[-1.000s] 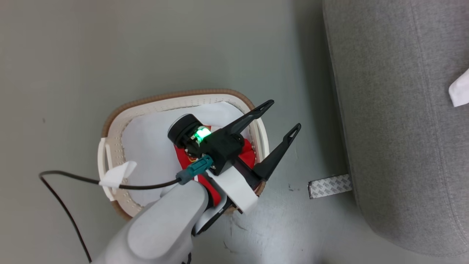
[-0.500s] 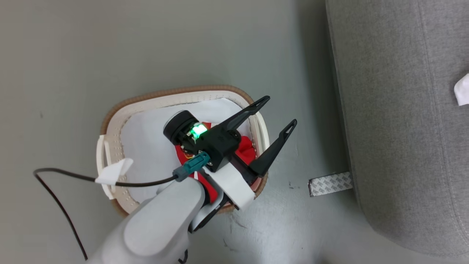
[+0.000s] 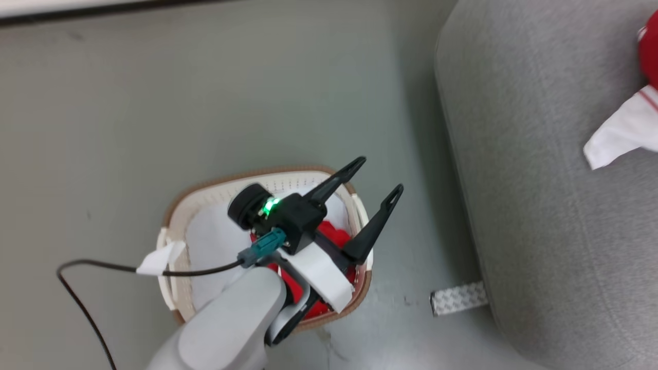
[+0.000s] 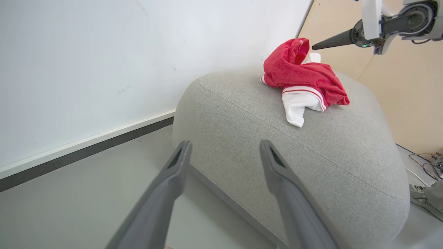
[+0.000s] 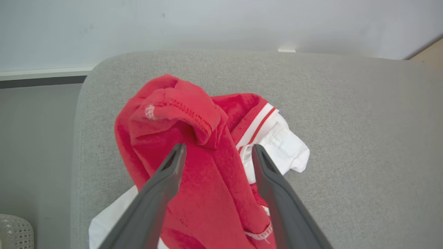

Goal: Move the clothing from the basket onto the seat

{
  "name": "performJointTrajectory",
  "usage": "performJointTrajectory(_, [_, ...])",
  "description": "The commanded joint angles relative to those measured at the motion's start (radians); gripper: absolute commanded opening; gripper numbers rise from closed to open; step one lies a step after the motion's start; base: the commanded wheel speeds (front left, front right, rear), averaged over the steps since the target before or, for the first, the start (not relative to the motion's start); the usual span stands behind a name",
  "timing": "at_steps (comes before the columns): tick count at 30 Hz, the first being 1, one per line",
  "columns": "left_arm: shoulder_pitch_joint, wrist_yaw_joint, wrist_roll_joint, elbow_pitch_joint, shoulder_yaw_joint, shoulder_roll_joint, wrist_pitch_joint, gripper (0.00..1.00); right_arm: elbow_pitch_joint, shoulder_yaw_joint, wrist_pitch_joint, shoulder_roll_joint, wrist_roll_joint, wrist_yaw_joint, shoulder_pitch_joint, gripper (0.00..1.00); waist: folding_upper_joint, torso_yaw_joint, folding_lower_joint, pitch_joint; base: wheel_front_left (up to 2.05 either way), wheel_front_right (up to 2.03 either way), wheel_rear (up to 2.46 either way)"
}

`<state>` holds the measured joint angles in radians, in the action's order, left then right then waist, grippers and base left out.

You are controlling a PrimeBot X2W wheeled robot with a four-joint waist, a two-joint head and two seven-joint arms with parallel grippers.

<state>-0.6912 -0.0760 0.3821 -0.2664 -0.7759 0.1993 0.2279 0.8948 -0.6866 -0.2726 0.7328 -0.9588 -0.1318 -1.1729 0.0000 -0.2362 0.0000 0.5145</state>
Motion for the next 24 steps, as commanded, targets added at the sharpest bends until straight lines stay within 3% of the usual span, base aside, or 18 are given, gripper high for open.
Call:
performJointTrajectory(1, [0.021, 0.004, 0.01, -0.008, 0.005, -0.001, 0.012, 1.0, -0.012, -0.01, 0.001, 0.014, -0.002, 0.002, 0.014, 1.0, 0.0, 0.0, 0.0, -0.067, 0.0, 0.0, 0.0])
performJointTrajectory(4, [0.05, 0.013, 0.027, -0.019, 0.019, -0.005, 0.022, 1.0, -0.053, -0.032, 0.019, 0.03, -0.007, 0.002, 0.023, 1.0, 0.0, 0.004, 0.0, -0.131, 0.0, 0.0, 0.0])
performJointTrajectory(14, [0.125, 0.063, 0.059, 0.0, 0.142, 0.039, 0.036, 1.0, -0.215, -0.043, 0.23, 0.091, -0.023, 0.002, 0.104, 1.0, 0.0, 0.052, 0.0, -0.309, 0.0, 0.0, 0.0])
performJointTrajectory(24, [0.233, 0.13, 0.069, 0.072, 0.324, 0.092, 0.036, 1.0, -0.371, 0.025, 0.39, 0.05, -0.061, 0.002, 0.254, 1.0, 0.0, 0.107, 0.0, -0.376, 0.0, 0.0, 0.0])
